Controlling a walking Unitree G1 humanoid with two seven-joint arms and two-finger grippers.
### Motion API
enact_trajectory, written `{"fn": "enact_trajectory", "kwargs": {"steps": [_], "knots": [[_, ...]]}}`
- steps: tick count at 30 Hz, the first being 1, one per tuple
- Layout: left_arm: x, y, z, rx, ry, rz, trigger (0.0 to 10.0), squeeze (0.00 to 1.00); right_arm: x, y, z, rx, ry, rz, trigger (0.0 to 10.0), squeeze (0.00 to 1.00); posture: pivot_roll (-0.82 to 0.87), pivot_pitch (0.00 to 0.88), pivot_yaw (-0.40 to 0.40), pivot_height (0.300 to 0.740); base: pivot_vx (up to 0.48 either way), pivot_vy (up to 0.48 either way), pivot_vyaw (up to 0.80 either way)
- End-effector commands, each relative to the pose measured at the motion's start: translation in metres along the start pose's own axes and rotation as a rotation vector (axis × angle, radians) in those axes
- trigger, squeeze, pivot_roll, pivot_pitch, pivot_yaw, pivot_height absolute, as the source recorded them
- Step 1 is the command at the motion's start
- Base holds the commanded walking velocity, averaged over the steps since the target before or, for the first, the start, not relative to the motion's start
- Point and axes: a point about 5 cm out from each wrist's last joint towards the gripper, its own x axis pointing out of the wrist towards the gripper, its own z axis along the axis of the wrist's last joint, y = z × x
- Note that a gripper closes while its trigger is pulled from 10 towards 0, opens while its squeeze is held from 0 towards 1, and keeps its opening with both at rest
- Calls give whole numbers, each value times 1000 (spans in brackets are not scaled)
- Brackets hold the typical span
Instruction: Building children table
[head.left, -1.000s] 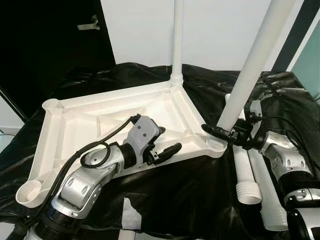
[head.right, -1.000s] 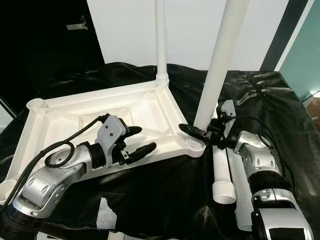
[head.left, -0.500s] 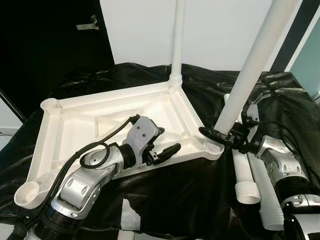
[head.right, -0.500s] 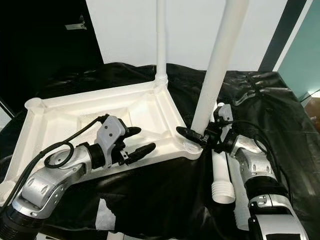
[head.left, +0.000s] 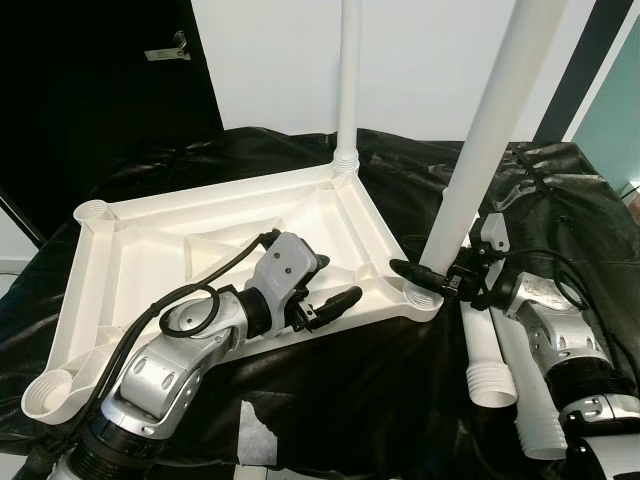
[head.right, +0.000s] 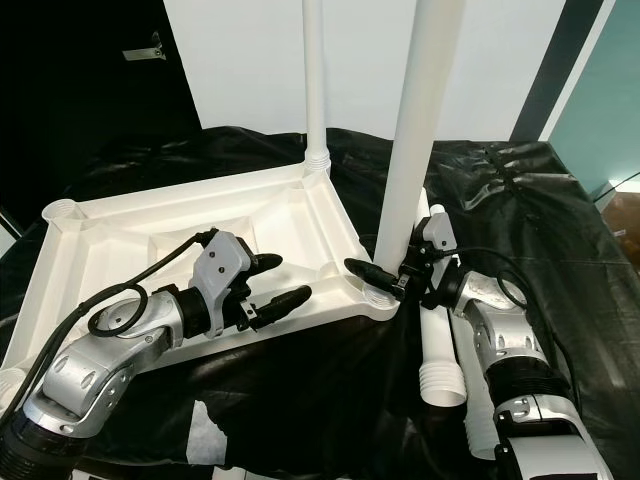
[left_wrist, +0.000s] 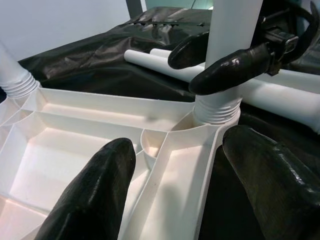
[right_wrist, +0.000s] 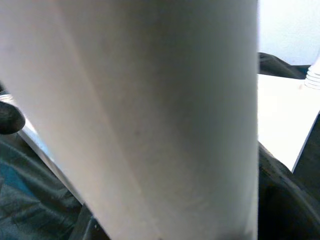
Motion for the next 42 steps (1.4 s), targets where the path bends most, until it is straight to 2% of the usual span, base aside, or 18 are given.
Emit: {"fn": "enact_trajectory", "kwargs": {"steps": [1,6,7,8,10,11,14,21,23,24,26,28,29,32,42], "knots": [[-3,0,0,-7,8,-39,10000,0,-8,14,-35,132,137,30,10000,0,10,20,29,740,0,0,0],[-2,3,1,-5,0,-27,10000,0,-2,2,-26,114,104,-80,10000,0,9,15,24,740,0,0,0],[-2,3,2,-4,-1,-24,10000,0,2,-1,-25,104,105,-143,10000,0,9,11,20,740,0,0,0],[-2,3,2,-4,-1,-24,10000,0,2,-1,-25,104,105,-143,10000,0,9,11,20,740,0,0,0],[-1,3,2,-4,-3,-21,10000,0,13,-2,-28,109,129,-252,10000,0,10,8,16,740,0,0,0],[-1,3,2,-4,-3,-21,10000,0,13,-2,-28,109,129,-252,10000,0,10,8,16,740,0,0,0],[-1,3,1,-5,-4,-18,10000,0,21,3,-36,112,174,-326,10000,0,11,4,11,740,0,0,0],[-2,3,1,-5,-5,-15,10000,0,29,10,-41,141,165,-385,10000,0,13,4,5,740,0,0,0],[-3,3,0,-6,-5,-9,10000,0,39,19,-47,183,140,-457,10000,0,16,5,-1,740,0,0,0],[-3,3,0,-6,-5,-9,10000,0,39,19,-47,183,140,-457,10000,0,16,5,-1,740,0,0,0],[-4,3,0,-8,-6,-4,10000,0,46,21,-44,195,96,-578,10000,0,12,5,3,740,0,0,0],[-4,3,0,-8,-6,-4,10000,0,46,21,-44,195,96,-578,10000,0,12,5,3,740,0,0,0],[-4,3,0,-8,-6,-3,10000,0,48,21,-41,183,77,-624,10000,0,9,7,3,740,0,0,0],[-3,4,0,-8,-8,-3,10000,0,49,21,-39,182,56,-658,10000,0,6,8,4,740,0,0,0],[2,5,2,-9,-16,0,10000,0,49,22,-35,291,-29,-827,10000,0,-2,12,2,740,0,0,0]]}}
